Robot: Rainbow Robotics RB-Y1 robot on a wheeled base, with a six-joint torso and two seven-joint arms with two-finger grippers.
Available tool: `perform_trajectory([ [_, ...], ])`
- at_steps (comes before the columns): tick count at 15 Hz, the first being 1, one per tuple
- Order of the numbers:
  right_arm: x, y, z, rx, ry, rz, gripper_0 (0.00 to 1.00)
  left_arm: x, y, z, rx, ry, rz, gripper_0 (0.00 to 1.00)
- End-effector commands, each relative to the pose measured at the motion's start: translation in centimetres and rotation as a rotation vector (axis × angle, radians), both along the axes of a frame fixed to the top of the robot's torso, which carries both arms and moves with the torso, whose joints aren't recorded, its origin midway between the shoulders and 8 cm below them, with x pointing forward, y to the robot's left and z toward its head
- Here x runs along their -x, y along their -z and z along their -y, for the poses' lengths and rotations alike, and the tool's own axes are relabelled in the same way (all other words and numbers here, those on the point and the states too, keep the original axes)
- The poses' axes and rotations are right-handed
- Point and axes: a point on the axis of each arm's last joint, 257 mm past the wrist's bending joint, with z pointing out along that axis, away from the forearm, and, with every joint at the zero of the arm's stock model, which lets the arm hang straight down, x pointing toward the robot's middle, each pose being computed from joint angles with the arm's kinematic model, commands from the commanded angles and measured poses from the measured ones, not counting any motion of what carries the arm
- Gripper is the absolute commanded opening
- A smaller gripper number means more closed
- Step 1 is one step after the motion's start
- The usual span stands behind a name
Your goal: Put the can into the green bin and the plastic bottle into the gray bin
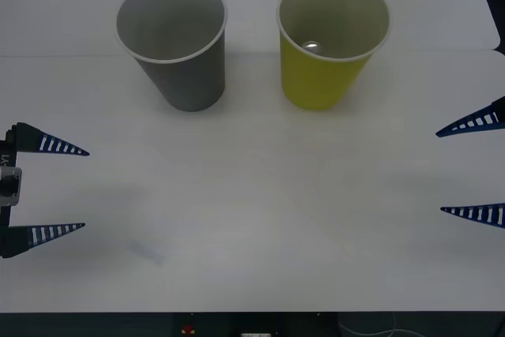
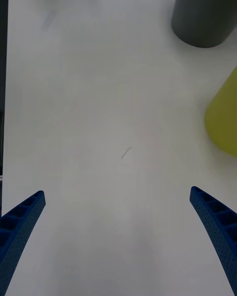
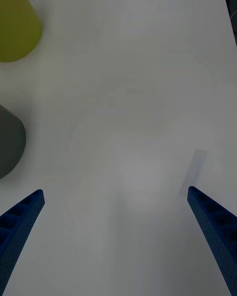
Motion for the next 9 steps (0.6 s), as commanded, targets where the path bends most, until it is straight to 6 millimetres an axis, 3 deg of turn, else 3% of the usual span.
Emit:
perform_trajectory([
  [1,0.14,0.26,0.09,0.003,-0.003,-0.001,1.0,0.0,0.0,0.0,0.0,0.0,0.0,1.0],
  [9,0.03,0.42,0.45,0.003,0.008,-0.008,1.0,0.0,0.0,0.0,0.0,0.0,0.0,1.0],
])
